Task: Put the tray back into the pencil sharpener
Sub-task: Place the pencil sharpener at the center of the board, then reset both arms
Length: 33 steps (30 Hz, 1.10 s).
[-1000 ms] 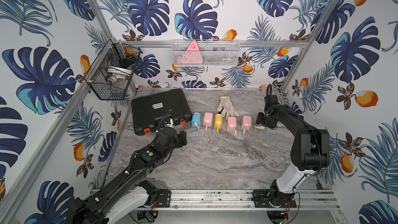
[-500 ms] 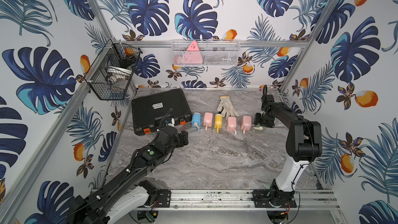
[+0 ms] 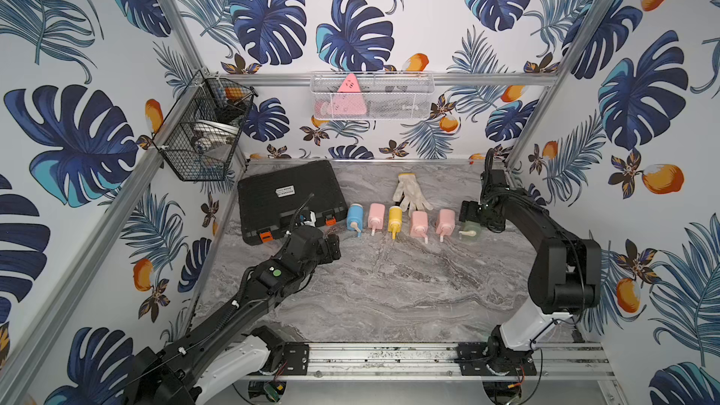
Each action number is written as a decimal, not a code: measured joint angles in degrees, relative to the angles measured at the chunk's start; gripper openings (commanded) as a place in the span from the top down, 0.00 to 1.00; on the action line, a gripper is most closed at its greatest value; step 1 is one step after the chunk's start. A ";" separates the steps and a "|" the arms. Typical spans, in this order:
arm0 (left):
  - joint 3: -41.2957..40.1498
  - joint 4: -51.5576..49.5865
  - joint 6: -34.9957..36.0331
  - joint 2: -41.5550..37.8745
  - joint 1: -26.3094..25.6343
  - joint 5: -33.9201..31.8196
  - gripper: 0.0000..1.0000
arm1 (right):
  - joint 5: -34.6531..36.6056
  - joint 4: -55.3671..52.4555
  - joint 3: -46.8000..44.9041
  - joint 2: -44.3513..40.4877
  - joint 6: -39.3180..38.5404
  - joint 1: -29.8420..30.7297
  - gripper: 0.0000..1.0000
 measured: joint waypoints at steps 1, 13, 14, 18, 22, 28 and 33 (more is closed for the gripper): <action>-0.42 0.52 0.39 -0.26 0.42 -1.33 0.10 | -0.17 2.80 -3.56 -3.52 1.07 0.02 0.05; -6.60 12.59 14.60 0.87 8.63 -16.04 0.01 | 3.67 44.54 -46.16 -30.42 3.02 0.26 0.05; -8.17 15.08 16.61 1.11 9.64 -16.26 0.01 | 3.65 47.54 -48.63 -30.42 2.25 0.31 0.05; -16.46 26.51 24.06 3.43 14.34 -13.99 0.01 | 3.26 61.35 -52.92 -24.41 -0.04 0.28 0.05; -19.12 36.85 25.99 10.32 20.72 -8.17 0.01 | 1.68 72.78 -55.04 -18.67 -1.01 0.28 0.04; -22.23 53.79 26.71 23.26 26.88 1.29 0.01 | -0.26 85.42 -55.95 -14.67 -4.02 0.28 0.04; -23.45 66.55 29.42 27.82 29.22 6.80 0.01 | -1.42 94.77 -58.01 -9.25 -6.91 0.28 0.02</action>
